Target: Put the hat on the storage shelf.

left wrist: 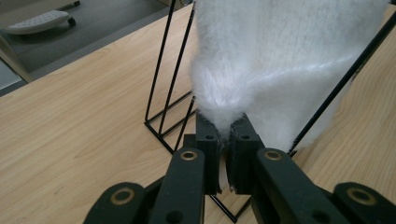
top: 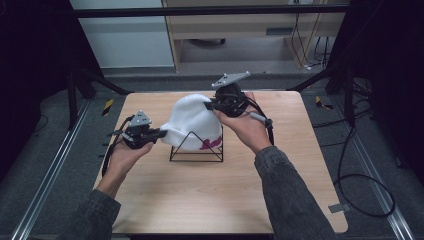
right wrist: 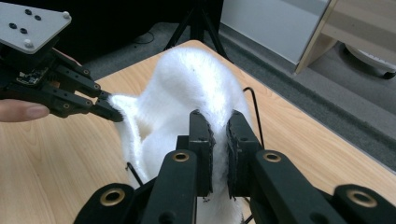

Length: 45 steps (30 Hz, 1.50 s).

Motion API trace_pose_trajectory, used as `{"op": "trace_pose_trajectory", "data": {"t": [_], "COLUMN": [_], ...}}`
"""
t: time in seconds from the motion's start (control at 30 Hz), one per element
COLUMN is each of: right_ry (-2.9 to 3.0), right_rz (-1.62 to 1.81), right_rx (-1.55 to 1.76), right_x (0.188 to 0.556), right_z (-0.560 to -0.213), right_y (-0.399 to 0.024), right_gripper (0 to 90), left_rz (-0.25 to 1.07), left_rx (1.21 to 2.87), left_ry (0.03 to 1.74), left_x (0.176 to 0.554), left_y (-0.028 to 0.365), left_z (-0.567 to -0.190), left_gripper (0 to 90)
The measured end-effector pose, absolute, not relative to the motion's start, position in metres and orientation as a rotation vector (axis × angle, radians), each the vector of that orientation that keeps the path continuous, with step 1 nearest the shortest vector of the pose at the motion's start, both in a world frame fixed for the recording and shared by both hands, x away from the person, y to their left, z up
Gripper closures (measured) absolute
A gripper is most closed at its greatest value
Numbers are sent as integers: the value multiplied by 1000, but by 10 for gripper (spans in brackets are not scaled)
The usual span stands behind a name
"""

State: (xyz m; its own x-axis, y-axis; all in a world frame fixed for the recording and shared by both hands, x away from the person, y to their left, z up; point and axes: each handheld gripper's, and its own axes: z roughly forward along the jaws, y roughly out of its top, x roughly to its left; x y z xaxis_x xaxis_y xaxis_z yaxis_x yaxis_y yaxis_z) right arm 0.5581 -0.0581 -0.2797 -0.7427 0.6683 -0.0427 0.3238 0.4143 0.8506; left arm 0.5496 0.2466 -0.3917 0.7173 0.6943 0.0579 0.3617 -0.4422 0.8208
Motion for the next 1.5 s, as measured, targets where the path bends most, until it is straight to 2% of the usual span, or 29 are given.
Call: {"op": "trace_pose_trajectory", "data": {"t": [1.33, 1.5], "right_ry": [2402, 2412], "right_rz": [1234, 1224], "right_rx": [859, 864], "right_x": [550, 548], "right_z": [-320, -323], "right_y": [-47, -45], "right_gripper": [811, 781], "left_rz": [403, 403], "left_rx": [2119, 2138], "left_ry": [832, 827], "left_x": [544, 543], "left_y": [249, 248], "left_z": [-433, -435], "left_gripper": [845, 844]}}
